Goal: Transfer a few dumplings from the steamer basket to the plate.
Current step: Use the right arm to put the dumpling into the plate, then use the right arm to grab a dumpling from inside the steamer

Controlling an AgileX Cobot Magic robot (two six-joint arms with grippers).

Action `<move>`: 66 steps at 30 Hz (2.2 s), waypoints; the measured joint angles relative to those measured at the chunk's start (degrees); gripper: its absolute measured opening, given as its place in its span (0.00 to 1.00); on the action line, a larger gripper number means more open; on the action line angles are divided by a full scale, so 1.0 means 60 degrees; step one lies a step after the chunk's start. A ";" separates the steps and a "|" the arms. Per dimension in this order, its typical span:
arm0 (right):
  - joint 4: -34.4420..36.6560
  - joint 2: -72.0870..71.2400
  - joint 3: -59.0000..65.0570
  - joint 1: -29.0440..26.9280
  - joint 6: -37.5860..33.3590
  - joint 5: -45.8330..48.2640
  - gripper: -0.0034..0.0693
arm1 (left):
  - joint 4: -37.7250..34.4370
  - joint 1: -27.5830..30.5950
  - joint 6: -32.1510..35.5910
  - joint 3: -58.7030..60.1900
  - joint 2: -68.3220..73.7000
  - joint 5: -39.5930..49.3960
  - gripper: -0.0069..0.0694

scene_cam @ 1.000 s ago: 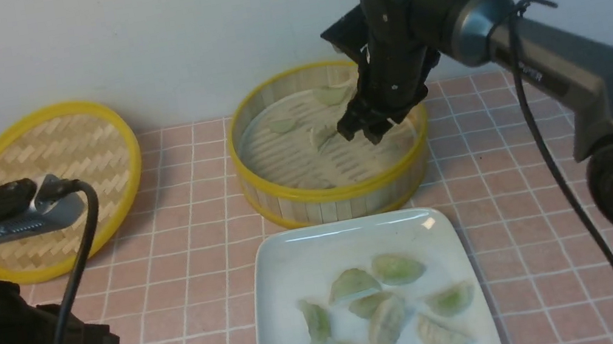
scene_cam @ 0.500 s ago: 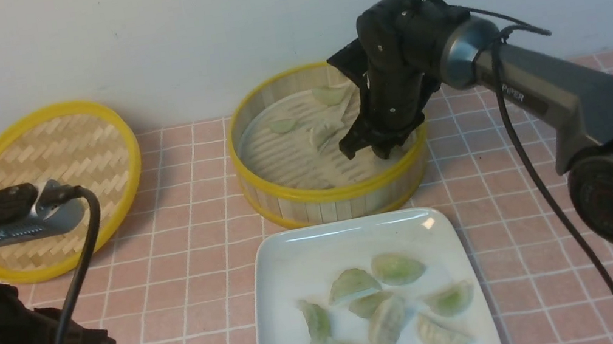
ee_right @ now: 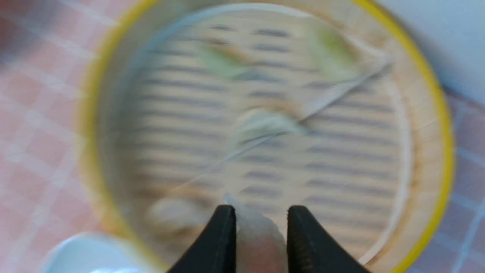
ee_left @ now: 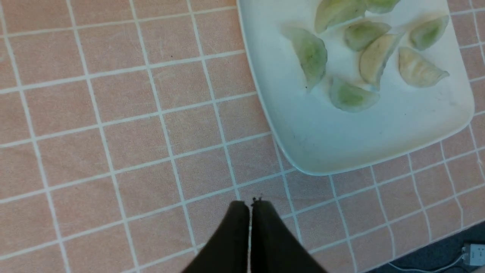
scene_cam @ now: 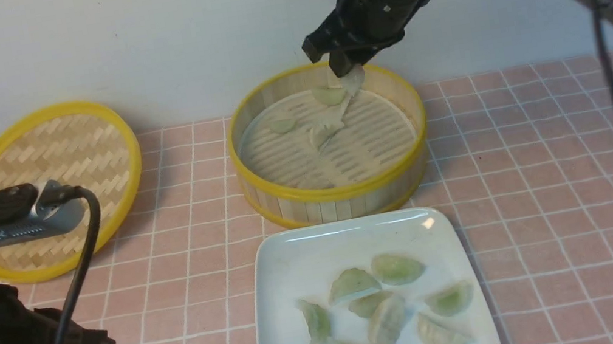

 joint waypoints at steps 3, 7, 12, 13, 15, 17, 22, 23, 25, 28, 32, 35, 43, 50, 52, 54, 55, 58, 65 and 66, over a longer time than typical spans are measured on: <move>0.0780 -0.1351 0.2050 0.0353 -0.0202 -0.0003 0.26 | -0.0008 0.0000 0.0000 0.0000 0.0000 0.0000 0.08; 0.1101 -0.1910 0.3981 0.1061 -0.0244 0.0026 0.26 | -0.0008 0.0000 0.0019 0.0000 0.0000 -0.0116 0.08; 0.0958 -0.1153 0.5000 0.1922 -0.0244 -0.0004 0.28 | -0.0008 0.0000 0.0070 0.0000 0.0000 -0.0347 0.08; 0.0958 -0.1007 0.5002 0.1989 -0.0244 -0.0050 0.31 | -0.0008 0.0000 0.0082 0.0000 0.0000 -0.0347 0.08; 0.0958 -0.0847 0.5009 0.2058 -0.0244 -0.0074 0.38 | -0.0008 0.0000 0.0119 0.0000 0.0000 -0.0347 0.08; 0.0955 -0.0754 0.5009 0.2072 -0.0229 -0.0086 0.49 | -0.0008 0.0000 0.0259 0.0000 0.0000 -0.0347 0.08; 0.0571 -0.0731 0.4290 0.2072 -0.0167 -0.0079 0.75 | -0.0008 0.0000 0.0336 0.0000 0.0000 -0.0339 0.08; 0.0423 -0.0731 0.4087 0.2052 -0.0130 -0.0079 0.77 | -0.0008 0.0000 0.0335 0.0000 0.0000 -0.0339 0.08; 0.0009 -0.0708 0.3468 0.1981 0.0044 -0.0079 0.79 | -0.0008 0.0000 0.0338 0.0000 0.0000 -0.0339 0.08; -0.0840 -0.0189 0.1701 0.1373 0.0617 -0.0057 0.80 | -0.0018 0.0000 0.0350 0.0000 0.0000 -0.0339 0.08; -0.1016 0.0982 -0.0048 0.0530 0.0753 -0.0071 0.80 | -0.0018 0.0000 0.0350 0.0000 0.0000 -0.0339 0.08; -0.0965 0.2146 -0.0823 -0.0040 0.0801 -0.0071 0.80 | -0.0029 0.0000 0.0350 0.0000 0.0000 -0.0294 0.08; -0.0490 0.2841 -0.0552 -0.0271 0.1062 -0.0037 0.80 | -0.0039 0.0000 0.0358 0.0000 0.0000 -0.0028 0.08; -0.0558 0.2545 0.0762 -0.0135 0.0974 -0.0545 0.80 | -0.0039 0.0000 0.0358 0.0000 0.0000 -0.0008 0.08; -0.0570 0.2537 0.0822 -0.0135 0.0965 -0.0571 0.80 | -0.0039 0.0000 0.0358 0.0000 0.0000 -0.0008 0.08; -0.0613 0.2537 0.0833 -0.0135 0.0912 -0.0571 0.76 | -0.0039 0.0000 0.0358 0.0000 0.0000 -0.0008 0.08; -0.0646 0.2537 0.0845 -0.0135 0.0824 -0.0571 0.73 | -0.0039 0.0000 0.0358 0.0000 0.0000 -0.0008 0.08; -0.0813 0.2537 0.0883 -0.0135 0.0631 -0.0531 0.49 | -0.0039 0.0000 0.0358 0.0000 0.0000 -0.0017 0.08; -0.0867 0.2494 0.0493 -0.0032 0.0389 -0.0179 0.04 | -0.0039 0.0000 0.0358 0.0000 0.0000 -0.0017 0.08; -0.0850 0.2441 0.0386 -0.0010 0.0381 -0.0147 0.04 | -0.0039 0.0000 0.0358 0.0000 0.0000 -0.0017 0.08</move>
